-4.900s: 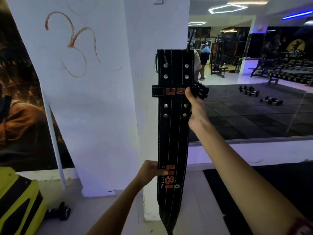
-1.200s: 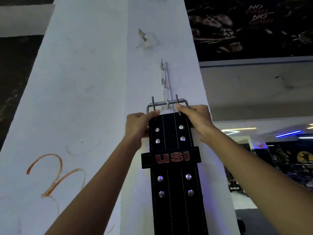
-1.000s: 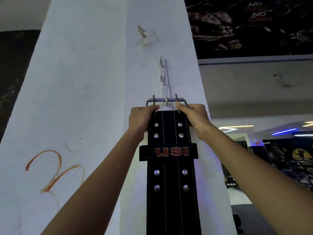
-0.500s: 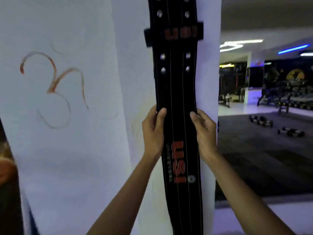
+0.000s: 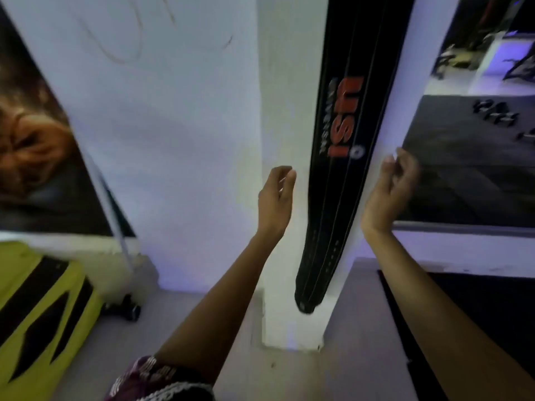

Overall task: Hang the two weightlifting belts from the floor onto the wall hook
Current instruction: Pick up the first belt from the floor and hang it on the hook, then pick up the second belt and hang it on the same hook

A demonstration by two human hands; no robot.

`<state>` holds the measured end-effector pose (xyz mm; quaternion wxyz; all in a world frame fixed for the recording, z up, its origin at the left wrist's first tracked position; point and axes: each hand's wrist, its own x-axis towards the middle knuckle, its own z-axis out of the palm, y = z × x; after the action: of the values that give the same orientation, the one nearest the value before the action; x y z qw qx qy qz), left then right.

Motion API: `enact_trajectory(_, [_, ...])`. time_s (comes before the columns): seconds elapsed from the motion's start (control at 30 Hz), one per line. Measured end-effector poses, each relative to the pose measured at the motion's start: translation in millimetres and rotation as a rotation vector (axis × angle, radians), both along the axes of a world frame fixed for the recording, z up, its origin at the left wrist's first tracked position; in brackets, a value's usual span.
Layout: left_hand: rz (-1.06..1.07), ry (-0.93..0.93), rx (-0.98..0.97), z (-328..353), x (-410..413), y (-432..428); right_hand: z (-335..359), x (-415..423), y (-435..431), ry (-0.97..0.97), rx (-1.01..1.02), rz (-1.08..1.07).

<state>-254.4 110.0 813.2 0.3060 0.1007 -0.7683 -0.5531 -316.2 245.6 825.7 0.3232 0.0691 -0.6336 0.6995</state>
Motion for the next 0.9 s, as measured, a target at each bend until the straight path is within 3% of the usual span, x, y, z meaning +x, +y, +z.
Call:
enact_trajectory(0.07, [0.084,-0.179,0.078,-62.1,48.0,-19.3,-52.5,42.8,-6.8,-0.025,0.096,0.098])
enact_trajectory(0.13, [0.208,-0.360,0.170,-122.7,112.7,-33.1,-106.3,90.6,-14.8,-0.129,0.184,0.389])
enact_trajectory(0.27, [0.485,-0.570,0.398,-197.0,254.0,-34.9,-195.4,175.2,-37.5,-0.572,0.349,0.825])
enact_trajectory(0.4, [0.648,-0.668,0.568,-227.7,362.6,-39.0,-228.2,251.8,-73.2,-0.985,0.496,1.194])
enact_trajectory(0.67, [0.704,-0.695,0.869,-266.7,465.6,-77.0,-270.0,331.7,-152.7,-1.346,0.632,1.381])
enact_trajectory(0.9, [0.700,-0.746,1.220,-374.3,456.5,-166.0,-365.8,331.6,-229.4,-1.418,0.756,1.314])
